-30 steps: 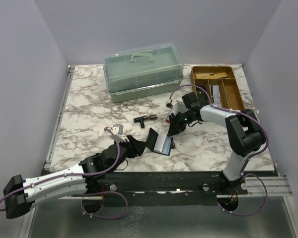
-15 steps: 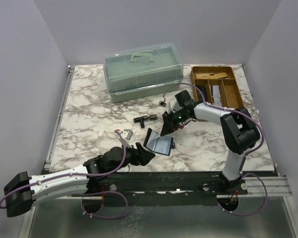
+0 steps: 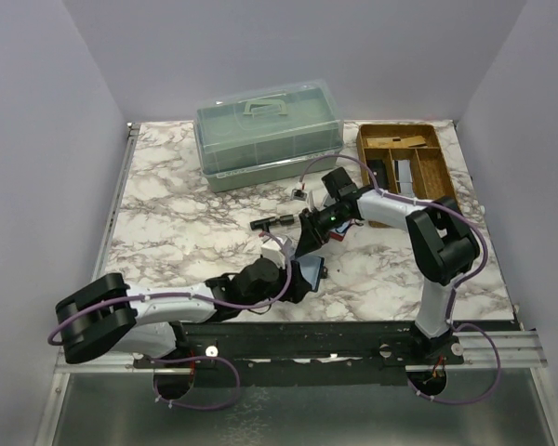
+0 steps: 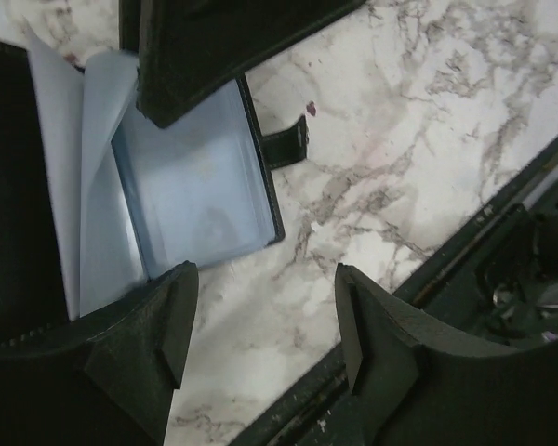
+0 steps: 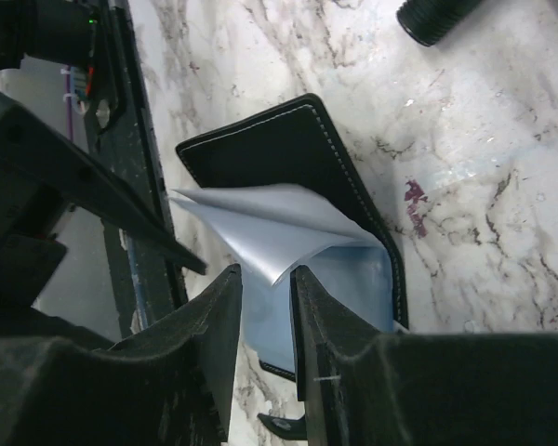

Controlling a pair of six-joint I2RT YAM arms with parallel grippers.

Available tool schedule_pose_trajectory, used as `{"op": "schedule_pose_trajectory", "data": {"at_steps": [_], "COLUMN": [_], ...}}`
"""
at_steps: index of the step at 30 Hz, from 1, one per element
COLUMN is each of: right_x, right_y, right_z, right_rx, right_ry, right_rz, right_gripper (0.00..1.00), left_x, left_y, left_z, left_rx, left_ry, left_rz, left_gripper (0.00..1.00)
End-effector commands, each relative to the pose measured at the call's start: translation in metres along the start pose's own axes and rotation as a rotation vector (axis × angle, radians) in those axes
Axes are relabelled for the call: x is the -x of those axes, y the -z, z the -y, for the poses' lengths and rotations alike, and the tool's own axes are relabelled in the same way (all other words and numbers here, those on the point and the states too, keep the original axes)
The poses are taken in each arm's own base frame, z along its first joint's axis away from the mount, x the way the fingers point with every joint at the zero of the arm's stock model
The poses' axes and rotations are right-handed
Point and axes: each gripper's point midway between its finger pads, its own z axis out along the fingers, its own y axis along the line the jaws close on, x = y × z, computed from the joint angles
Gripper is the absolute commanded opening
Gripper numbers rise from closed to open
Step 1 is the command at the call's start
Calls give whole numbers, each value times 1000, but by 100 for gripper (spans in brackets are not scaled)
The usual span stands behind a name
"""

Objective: Take the credit cards out of the card holder
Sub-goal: Remove the credit card from the card holder.

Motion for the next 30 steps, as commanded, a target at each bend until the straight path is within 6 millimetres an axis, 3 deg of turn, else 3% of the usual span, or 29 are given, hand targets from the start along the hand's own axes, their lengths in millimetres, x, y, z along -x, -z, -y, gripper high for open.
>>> {"op": "schedule_pose_trajectory", "data": {"at_steps": [1, 4, 10, 20, 22, 25, 30], "right_x": [7, 12, 15, 17, 17, 15, 12], "right_y": [19, 33, 54, 69, 70, 70, 71], "right_z": [-15, -11, -6, 1, 2, 3, 3], "right_rx": [39, 22, -9, -27, -29, -39, -48], "right_ry": [25, 32, 27, 5, 6, 11, 36], "right_rz": [38, 70, 117, 152, 153, 147, 138], "right_gripper": [34, 34, 34, 34, 34, 34, 34], "left_x": [29, 32, 15, -5, -7, -9, -13], "left_y": [-22, -28, -44, -52, -51, -45, -30], "left_z": [-7, -20, -45, -68, -71, -74, -77], "left_rx": [107, 207, 358, 487, 501, 513, 479], "left_ry": [-114, -145, -214, -256, -236, -195, -57], "left_rz": [91, 98, 9, -62, -61, -55, -25], "left_gripper": [66, 69, 74, 72, 68, 47, 46]}}
